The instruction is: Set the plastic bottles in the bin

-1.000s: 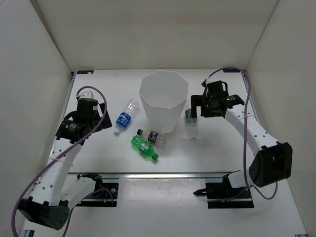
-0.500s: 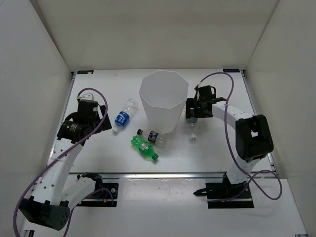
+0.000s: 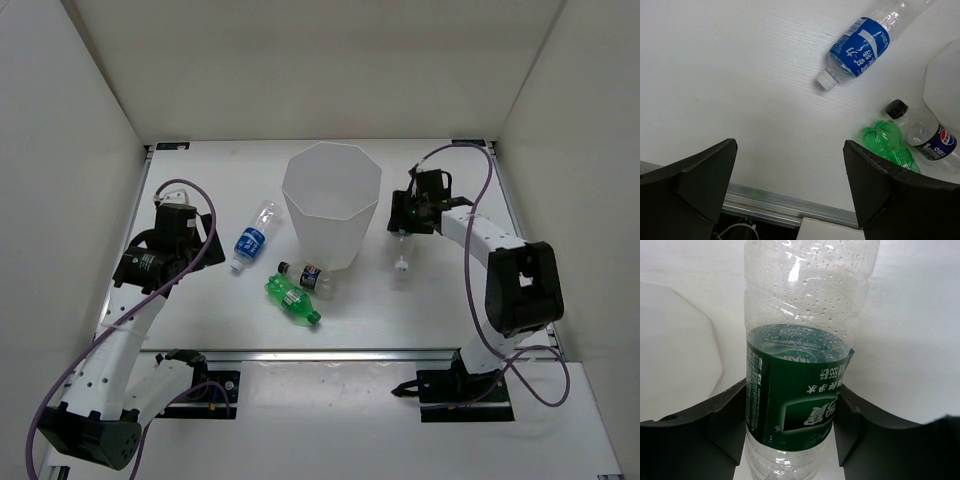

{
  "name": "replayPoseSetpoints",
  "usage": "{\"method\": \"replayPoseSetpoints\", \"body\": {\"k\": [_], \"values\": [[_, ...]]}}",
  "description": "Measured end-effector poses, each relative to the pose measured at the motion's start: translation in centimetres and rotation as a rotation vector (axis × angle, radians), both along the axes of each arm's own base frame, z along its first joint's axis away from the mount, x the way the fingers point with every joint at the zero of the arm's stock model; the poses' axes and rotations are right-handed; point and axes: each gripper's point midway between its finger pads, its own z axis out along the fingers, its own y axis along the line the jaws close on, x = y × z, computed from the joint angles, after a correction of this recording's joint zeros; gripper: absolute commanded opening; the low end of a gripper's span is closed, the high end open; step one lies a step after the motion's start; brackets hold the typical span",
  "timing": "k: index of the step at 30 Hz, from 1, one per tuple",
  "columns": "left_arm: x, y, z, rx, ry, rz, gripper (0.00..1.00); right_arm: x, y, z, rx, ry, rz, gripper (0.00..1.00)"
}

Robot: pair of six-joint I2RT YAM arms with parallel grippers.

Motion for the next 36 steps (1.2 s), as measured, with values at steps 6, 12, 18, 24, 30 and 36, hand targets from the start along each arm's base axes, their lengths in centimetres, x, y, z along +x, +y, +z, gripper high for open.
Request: {"method": "replayPoseSetpoints", "body": {"k": [6,12,18,24,30,36], "values": [[0.2,-0.3,-0.4,-0.01,-0.002,-0.012,0.98,3.4,-0.1,13.9,-0.043,-0.285,0.027,0.31],[0.5,-0.8,-1.2,-0.022,0.014,-0.034,0.99,3.8,5.4,33.2,-0.103,-0.719,0.134,0.37],[1.0,-1.1,-1.2,-0.028,0.005,-0.046,0.99,1.5,14.0,36.6,-0.07,-0.825,0.334,0.4],[1.2,-1.3,-2.1,-0.029,0.031,-0.056,0.99,2.4,18.5,28.2,-0.117,-0.656,0.452,0.72],[2.0,-1.6,-3.2,-0.022,0.061,-0.082,0.99,1.8,18.9,27.2,-0.111,-0.622,0.478,0.99],[4.9,-3.5,-4.8,-0.055,0.084,-0.172,0.99,0.2,16.2,31.3,-0.071,-0.693,0.422,1.0]]}}
